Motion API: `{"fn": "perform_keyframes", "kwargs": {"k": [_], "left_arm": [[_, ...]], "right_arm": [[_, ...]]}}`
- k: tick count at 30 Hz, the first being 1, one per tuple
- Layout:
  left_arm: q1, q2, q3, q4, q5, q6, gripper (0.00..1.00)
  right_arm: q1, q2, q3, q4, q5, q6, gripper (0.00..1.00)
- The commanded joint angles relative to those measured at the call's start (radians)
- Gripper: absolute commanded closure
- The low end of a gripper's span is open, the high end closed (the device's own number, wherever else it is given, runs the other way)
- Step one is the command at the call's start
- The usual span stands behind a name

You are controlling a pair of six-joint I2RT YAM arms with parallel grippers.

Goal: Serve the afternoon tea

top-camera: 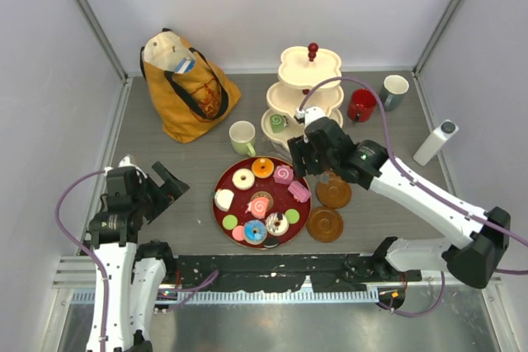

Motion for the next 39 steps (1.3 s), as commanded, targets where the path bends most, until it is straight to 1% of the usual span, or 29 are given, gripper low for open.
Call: {"fn": "perform_keyframes", "kwargs": {"k": [1,5,8,10,17,23,27,30,39], "left_arm": [[0.005,-0.008,0.035,0.003,0.006,0.012,0.00],[0.005,-0.007,0.036,0.003,0.003,0.012,0.00],[0.003,-0.007,0.035,0.003,0.003,0.012,0.00],[0.004,-0.007,0.033,0.003,0.003,0.012,0.00],[0.005,-0.008,0.032,0.004,0.002,0.012,0.00],[0.005,-0.005,0.032,0.004,0.003,0.018,0.00],[0.005,-0.003,0.029,0.010,0.003,0.016,0.00],[0.005,-0.002,0.027,0.013,0.003,0.016,0.00],[0.004,0.001,0.027,0.013,0.003,0.018,0.01]], "right_arm": [[0.008,-0.117,-0.029,-0.021,-0.085,0.054,0.32],[0.032,-0.169,-0.049,-0.053,-0.190,0.037,0.33],[0.077,-0.175,-0.046,-0.093,-0.201,0.031,0.33],[0.141,-0.171,-0.040,-0.111,-0.166,0.031,0.33],[0.275,-0.108,-0.034,-0.122,-0.054,0.011,0.34],[0.402,-0.043,0.002,-0.186,0.058,-0.011,0.36],[0.439,-0.007,0.000,-0.220,0.102,-0.017,0.36],[0.448,0.006,-0.003,-0.213,0.101,-0.020,0.36],[0.473,0.023,0.014,-0.166,0.018,-0.046,0.37]]}}
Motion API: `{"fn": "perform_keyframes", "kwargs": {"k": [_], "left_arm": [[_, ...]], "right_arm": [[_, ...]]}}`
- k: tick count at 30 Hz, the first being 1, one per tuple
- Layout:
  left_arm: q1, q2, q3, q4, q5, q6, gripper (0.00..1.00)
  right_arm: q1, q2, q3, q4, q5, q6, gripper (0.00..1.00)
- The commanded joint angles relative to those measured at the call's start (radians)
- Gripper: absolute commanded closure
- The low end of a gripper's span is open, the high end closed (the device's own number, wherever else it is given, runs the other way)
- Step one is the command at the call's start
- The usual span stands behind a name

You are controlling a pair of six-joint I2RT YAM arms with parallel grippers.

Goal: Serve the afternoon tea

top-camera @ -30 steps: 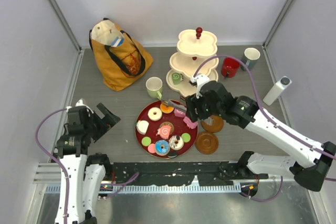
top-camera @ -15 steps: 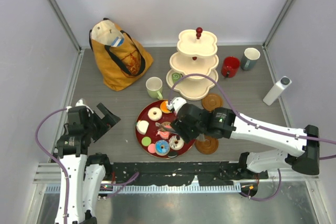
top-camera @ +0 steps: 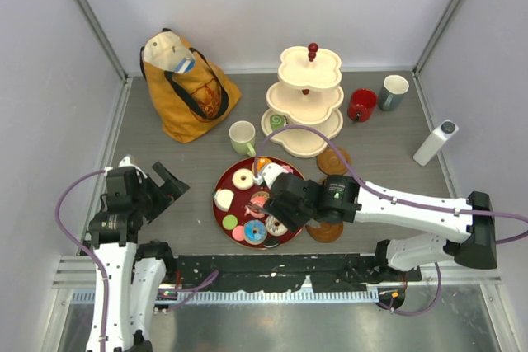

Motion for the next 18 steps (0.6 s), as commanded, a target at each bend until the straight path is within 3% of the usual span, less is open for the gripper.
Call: {"fn": "perform_keyframes", "kwargs": {"k": [1,12,18], "left_arm": [[0.003,0.001,0.027,0.013,0.003,0.015,0.00],[0.005,0.004,0.024,0.018,0.003,0.015,0.00],[0.003,0.005,0.024,0.016,0.003,0.015,0.00]], "right_arm": [[0.013,0.008,0.053,0.040,-0.047,-0.023,0.37],[0.030,0.062,0.070,0.046,-0.053,-0.048,0.37],[0.043,0.103,0.109,0.061,-0.053,-0.055,0.44]]}}
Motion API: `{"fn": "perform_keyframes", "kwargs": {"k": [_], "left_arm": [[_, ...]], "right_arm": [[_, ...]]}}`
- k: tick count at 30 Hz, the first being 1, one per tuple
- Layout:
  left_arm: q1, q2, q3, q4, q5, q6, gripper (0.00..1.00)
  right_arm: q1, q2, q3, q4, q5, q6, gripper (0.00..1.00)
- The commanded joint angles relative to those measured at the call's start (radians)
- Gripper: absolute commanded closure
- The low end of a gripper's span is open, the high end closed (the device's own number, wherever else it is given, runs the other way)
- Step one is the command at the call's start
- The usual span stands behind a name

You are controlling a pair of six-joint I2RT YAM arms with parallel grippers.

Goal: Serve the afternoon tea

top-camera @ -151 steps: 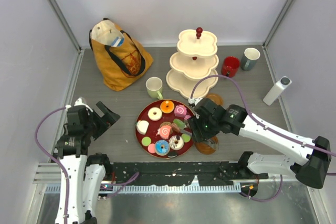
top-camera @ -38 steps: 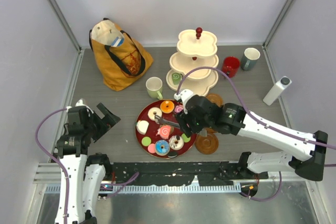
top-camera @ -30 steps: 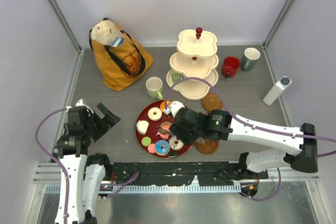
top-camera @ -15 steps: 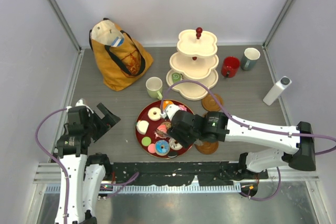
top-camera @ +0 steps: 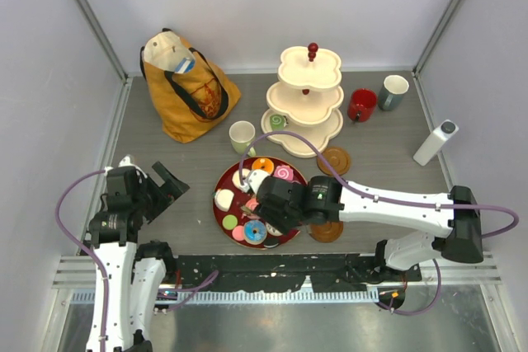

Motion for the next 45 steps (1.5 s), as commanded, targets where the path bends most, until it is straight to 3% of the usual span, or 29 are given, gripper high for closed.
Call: {"fn": "perform_keyframes", "kwargs": {"k": [1,33,35,45], "left_arm": [[0.003,0.001,0.024,0.018,0.003,0.015,0.00],[0.003,0.004,0.024,0.019,0.000,0.013,0.00],[0.005,0.005,0.024,0.018,0.002,0.015,0.00],[0.003,0.007,0.024,0.019,0.000,0.015,0.00]], "right_arm": [[0.012,0.017,0.070,0.042,0.000,-0.017,0.45],[0.020,-0.015,0.127,-0.006,0.143,0.036,0.76],[0.020,-0.015,0.127,-0.006,0.141,0.030,0.76],[0.020,-0.016,0.108,0.042,0.063,-0.022,0.53]]}}
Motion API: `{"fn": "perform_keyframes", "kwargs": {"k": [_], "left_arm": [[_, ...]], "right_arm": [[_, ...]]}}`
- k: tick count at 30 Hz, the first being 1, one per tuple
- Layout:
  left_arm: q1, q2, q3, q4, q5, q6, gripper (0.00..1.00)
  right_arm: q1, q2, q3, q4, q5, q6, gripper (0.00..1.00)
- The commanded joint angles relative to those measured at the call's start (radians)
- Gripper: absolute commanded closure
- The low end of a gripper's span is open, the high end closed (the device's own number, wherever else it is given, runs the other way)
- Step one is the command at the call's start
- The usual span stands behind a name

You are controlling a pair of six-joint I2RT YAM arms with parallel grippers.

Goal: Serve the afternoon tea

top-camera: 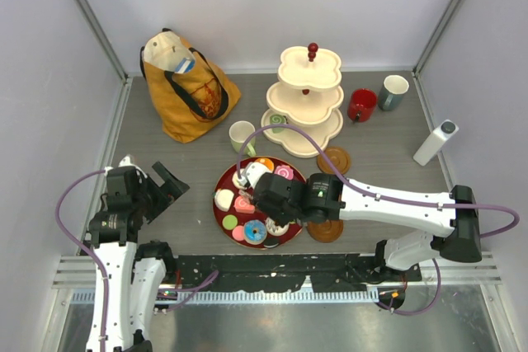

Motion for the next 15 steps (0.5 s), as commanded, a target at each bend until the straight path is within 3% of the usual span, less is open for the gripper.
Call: {"fn": "perform_keyframes", "kwargs": {"k": [1,6,15], "left_arm": [[0.004,0.006,0.024,0.019,0.000,0.015,0.01],[0.003,0.003,0.024,0.019,0.002,0.015,0.00],[0.005,0.003,0.024,0.022,0.000,0.015,0.00]], "right_arm": [[0.007,-0.035,0.026,0.060,-0.024,-0.036,0.52],[0.007,-0.026,-0.002,0.086,-0.058,-0.098,0.44],[0.008,0.034,-0.007,0.095,-0.060,-0.145,0.42]]}}
